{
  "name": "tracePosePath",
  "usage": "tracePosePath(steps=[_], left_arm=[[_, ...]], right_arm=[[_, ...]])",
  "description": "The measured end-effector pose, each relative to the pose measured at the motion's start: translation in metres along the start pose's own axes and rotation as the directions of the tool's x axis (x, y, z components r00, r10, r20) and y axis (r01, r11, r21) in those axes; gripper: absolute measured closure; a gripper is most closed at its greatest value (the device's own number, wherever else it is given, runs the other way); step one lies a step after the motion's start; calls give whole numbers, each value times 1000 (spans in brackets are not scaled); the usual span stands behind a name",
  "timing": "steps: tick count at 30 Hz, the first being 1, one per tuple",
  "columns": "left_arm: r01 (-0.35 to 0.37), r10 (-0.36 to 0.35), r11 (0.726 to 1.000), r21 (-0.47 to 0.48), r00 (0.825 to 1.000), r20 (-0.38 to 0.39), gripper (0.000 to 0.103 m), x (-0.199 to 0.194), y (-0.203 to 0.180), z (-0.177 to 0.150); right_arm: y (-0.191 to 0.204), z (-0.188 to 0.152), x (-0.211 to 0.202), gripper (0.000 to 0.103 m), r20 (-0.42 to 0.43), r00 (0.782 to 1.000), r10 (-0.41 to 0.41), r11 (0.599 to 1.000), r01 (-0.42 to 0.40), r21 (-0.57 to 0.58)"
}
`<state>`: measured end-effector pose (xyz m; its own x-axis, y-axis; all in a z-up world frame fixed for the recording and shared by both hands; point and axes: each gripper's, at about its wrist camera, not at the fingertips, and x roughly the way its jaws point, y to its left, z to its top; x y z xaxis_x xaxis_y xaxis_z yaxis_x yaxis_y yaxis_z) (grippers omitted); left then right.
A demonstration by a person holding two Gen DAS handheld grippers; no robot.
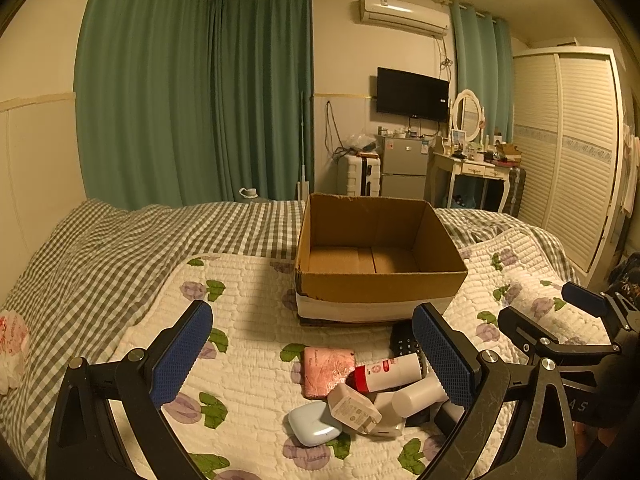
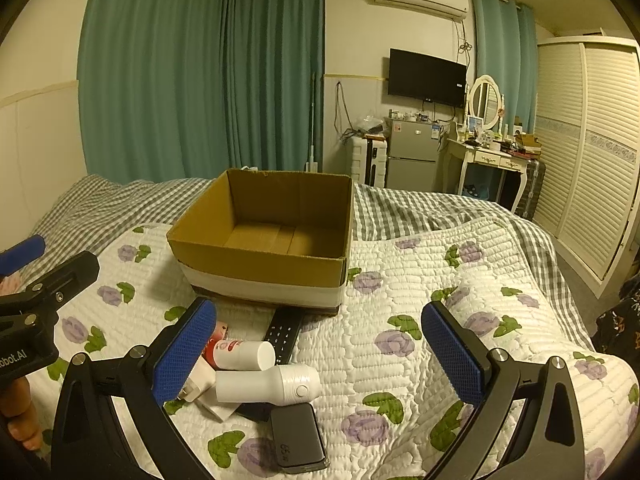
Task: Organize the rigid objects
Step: 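Grasp the white charger with the left tool while the right tool grasps the black power bank, then carry both into the cardboard box and open the left and right tools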
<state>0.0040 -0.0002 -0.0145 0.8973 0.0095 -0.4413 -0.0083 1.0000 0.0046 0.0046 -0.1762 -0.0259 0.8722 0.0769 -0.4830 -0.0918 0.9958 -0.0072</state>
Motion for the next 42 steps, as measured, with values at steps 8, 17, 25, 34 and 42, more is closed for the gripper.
tracePosePath(steps=[8,17,25,34,42], left_arm=[[-9,12,1000,20,987,-158,1,34,-7,-35],[35,-20,999,38,938,-345,4,72,-17,-76],[36,31,983,179,933,-358,4,82,-39,-85],[45,71,957,287,921,-383,32,105,-54,-91],[82,42,954,288,916,-400,50,107,-57,-93]], right_arm=[[1,-33,34,7,-175,984,2,997,-15,-72],[13,-80,74,37,-410,910,63,986,-119,-113],[8,-88,87,61,-480,868,132,982,-179,-54],[-5,-70,83,61,-453,873,184,980,-197,19],[-10,-72,87,61,-464,857,224,973,-222,60]])
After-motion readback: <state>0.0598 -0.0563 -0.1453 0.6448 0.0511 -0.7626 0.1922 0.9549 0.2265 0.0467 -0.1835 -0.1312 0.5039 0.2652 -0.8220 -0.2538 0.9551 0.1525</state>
